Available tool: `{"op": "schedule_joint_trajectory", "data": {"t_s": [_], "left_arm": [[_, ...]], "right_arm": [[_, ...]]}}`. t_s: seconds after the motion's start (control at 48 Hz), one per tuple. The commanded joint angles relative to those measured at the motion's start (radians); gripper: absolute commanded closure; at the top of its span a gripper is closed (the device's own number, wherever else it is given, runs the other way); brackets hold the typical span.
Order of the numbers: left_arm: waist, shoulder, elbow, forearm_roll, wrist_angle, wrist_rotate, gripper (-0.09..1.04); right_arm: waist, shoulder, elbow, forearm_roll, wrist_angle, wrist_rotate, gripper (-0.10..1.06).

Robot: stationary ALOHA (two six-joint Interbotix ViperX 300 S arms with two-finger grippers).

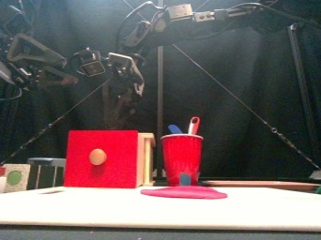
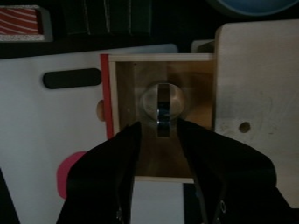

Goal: Get the cutter from the drawer then cut the dough then place the extra dough in the bowl
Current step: Place the cutter on the board

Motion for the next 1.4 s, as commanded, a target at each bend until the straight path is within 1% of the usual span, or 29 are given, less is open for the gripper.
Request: {"op": "schedule_joint_trajectory", "data": {"t_s": [0.021, 0.375, 0.625, 0.708, 0.875, 0.979, 1.146, 1.396], "left_arm": [[-0.014, 0.002, -0.011, 0.005, -0.003, 0.002, 0.00], [-0.034, 0.002, -0.011, 0.005, -0.002, 0.000, 0.00], [-0.037, 0.002, -0.011, 0.000, 0.043, 0.000, 0.00], [-0.037, 0.002, -0.011, -0.005, 0.063, 0.000, 0.00], [-0.037, 0.002, -0.011, -0.009, 0.069, 0.000, 0.00], [-0.037, 0.002, -0.011, -0.009, 0.074, 0.000, 0.00], [-0.037, 0.002, -0.009, -0.011, 0.078, 0.000, 0.00], [-0.037, 0.002, -0.009, -0.014, 0.098, 0.000, 0.00]], "right_arm": [[-0.008, -0.021, -0.025, -0.002, -0.003, -0.002, 0.21], [-0.014, 0.002, -0.029, -0.021, -0.006, -0.002, 0.21], [-0.014, 0.014, -0.031, -0.020, -0.006, -0.002, 0.22], [-0.014, 0.014, -0.031, -0.020, -0.006, -0.002, 0.25], [-0.014, 0.014, -0.031, -0.017, -0.006, 0.000, 0.39], [-0.015, 0.015, -0.032, -0.015, -0.006, 0.000, 0.44], [-0.014, 0.015, -0.041, -0.015, -0.003, 0.002, 0.45], [-0.008, 0.012, -0.103, -0.015, 0.037, 0.002, 0.45]]}}
